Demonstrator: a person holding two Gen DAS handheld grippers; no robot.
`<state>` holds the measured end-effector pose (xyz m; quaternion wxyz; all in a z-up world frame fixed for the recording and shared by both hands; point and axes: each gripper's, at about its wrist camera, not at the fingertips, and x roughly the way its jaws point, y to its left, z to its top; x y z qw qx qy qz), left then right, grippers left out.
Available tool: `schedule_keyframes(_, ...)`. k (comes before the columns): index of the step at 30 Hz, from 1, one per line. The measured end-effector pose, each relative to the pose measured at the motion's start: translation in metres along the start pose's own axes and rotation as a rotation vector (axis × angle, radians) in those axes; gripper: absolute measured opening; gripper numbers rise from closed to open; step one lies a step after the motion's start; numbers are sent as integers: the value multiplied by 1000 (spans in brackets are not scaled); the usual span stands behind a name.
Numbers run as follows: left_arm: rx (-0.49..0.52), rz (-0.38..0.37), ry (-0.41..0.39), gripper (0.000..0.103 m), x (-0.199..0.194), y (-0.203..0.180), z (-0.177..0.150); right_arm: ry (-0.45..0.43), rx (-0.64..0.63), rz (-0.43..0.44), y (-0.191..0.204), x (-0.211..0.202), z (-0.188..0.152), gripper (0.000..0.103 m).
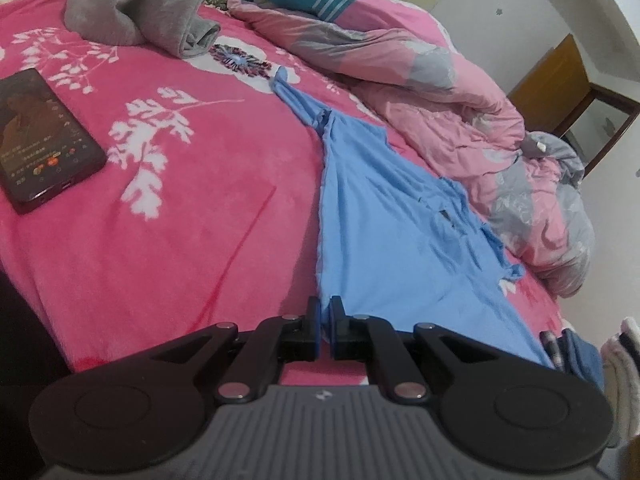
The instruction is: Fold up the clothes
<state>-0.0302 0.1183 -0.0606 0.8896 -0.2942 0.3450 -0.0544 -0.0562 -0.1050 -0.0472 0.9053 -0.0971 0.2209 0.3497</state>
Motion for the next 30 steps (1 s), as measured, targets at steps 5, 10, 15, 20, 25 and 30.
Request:
schedule_keyframes(5,-33,-60,-1,4,-2,4,6,-9,-214,-9,24,31,1,56)
schedule_keyframes(10,-66,-120,-2,4,-5,9,12,-7,-377,-90,46,54,-3,55)
schedule_keyframes(15,-90,-137,-1,4,-5,14,14,-16,-500,-177,65,67,-11,53)
schedule_keyframes(20,-109,-143,-8,4,-6,19,15,-11,-563,-258,68,73,-12,17)
schedule_keyframes(25,-112,-158,0,4,-8,21,15,16,-529,-255,64,59,-3,2)
schedule_keyframes(30,-97,-124,19,4,-8,24,5,69,-456,-187,64,48,0,2)
